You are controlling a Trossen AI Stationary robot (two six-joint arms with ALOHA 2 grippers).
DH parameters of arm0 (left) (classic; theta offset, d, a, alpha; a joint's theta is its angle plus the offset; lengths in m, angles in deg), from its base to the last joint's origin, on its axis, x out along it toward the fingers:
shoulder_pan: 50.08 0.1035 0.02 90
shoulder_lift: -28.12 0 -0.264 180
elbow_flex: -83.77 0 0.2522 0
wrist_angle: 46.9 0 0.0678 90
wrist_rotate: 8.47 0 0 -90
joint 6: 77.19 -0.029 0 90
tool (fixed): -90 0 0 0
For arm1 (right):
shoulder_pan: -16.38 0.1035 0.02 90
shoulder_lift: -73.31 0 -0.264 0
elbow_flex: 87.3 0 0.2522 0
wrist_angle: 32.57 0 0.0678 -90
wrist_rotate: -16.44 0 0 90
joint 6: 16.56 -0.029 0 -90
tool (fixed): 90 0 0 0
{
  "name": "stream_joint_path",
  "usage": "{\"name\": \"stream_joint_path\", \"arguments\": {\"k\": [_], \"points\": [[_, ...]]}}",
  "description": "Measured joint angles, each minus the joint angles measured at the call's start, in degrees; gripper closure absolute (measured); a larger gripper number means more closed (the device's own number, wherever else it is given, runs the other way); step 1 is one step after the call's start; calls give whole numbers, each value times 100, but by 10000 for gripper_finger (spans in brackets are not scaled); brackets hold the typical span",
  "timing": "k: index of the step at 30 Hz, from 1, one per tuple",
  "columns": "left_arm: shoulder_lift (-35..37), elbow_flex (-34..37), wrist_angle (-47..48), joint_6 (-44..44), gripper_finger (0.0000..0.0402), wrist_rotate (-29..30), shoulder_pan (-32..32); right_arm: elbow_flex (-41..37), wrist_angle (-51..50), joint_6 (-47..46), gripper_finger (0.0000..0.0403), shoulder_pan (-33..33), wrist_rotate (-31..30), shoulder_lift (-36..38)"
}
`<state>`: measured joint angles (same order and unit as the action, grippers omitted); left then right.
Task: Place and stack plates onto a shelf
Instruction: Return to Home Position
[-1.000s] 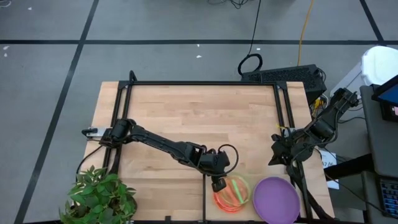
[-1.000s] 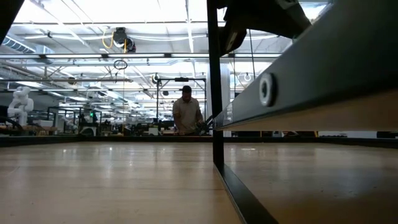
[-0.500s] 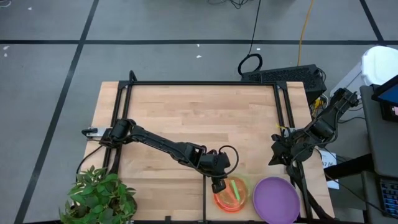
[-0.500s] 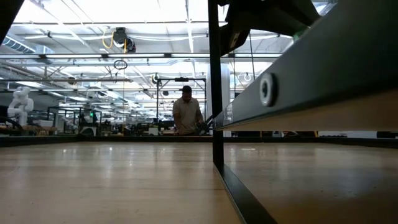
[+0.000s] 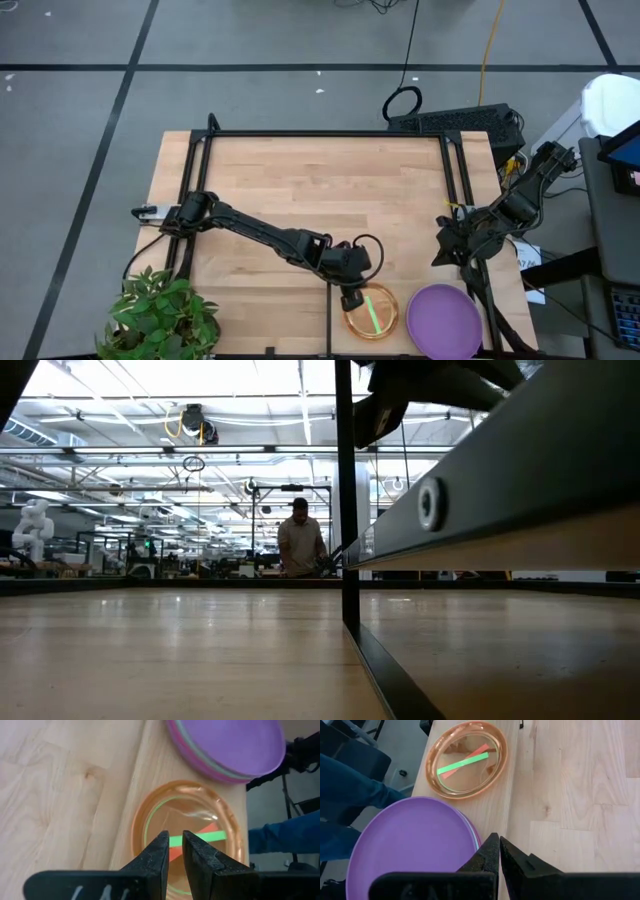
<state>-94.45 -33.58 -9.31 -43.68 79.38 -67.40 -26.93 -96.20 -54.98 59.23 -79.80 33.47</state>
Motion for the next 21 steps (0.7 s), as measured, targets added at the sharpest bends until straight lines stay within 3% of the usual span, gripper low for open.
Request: {"name": "stream_joint_path", "arguments": {"k": [9,14,21], "points": [[136,4,-624,-25,343,-195,178,-2,620,402,403,0,-157,10],[351,-2,-1101,-231,343,-220,360,-2,1045,933,403,-2,-533,68],[858,-4,-848,-1234,343,7,845,-4,1225,1536,403,-13,-1399,317]]}}
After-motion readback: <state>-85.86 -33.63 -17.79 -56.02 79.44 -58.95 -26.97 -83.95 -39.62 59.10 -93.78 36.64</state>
